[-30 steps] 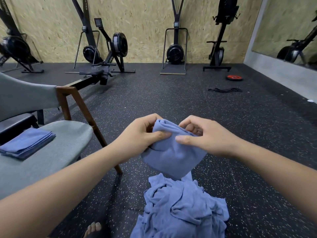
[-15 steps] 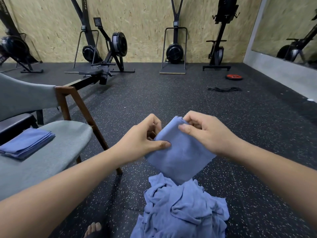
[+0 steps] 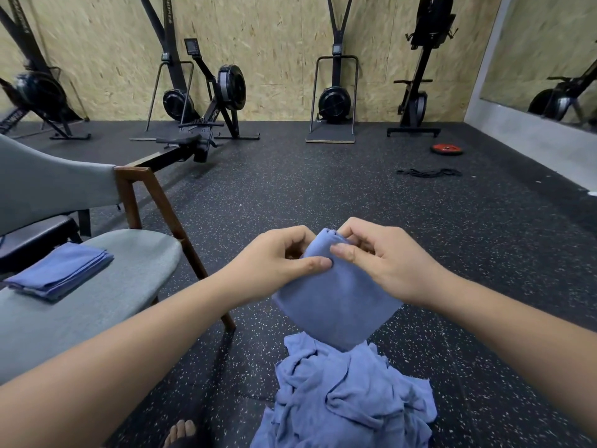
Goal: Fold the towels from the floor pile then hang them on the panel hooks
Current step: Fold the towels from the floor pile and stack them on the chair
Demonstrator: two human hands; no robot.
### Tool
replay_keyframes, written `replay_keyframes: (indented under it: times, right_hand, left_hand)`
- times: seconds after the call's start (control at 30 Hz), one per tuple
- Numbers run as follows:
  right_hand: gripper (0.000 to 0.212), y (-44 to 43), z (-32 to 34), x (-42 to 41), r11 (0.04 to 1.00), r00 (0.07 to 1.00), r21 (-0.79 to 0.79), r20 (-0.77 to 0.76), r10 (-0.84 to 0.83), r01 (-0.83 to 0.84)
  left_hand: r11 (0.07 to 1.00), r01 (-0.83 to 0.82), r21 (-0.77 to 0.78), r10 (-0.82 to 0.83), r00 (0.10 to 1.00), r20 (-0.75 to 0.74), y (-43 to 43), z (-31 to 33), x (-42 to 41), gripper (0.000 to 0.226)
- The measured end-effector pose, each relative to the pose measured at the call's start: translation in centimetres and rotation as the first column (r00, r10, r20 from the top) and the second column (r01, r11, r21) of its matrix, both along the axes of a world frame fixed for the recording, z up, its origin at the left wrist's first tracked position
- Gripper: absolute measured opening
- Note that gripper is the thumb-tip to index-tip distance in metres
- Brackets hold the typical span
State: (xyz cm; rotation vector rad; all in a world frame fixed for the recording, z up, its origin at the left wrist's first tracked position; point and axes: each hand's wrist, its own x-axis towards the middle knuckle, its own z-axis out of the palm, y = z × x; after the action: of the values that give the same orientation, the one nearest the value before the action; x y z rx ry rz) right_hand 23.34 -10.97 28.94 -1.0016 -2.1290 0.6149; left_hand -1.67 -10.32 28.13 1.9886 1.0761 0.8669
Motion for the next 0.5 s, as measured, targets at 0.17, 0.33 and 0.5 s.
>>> replay_keyframes:
  times: [0.17, 0.33, 0.5]
  right_hand:
    - [0.037, 0.6, -0.7, -0.9, 0.960, 0.999, -0.281, -0.047, 0.000, -0.013]
    - [0.027, 1.5, -2.4, -3.6, 0.793, 0.990, -0.596, -0.125, 0.061, -0.124]
    - [0.035, 4.8, -3.4, -10.0, 0.688, 0.949, -0.680, -0.312, 0.041, -0.253]
  left_hand:
    - [0.997, -0.065, 0.034, 0.066, 0.997, -0.045, -0.1, 1.0, -1.7, 0.031]
    - [0.973, -0.218, 0.080, 0.228, 0.964, -0.137, 0.5, 2.7, -5.6, 0.030]
    - [0.916, -0.366, 0.166, 0.400, 0.874, -0.276, 1.6, 3.0, -12.1, 0.037]
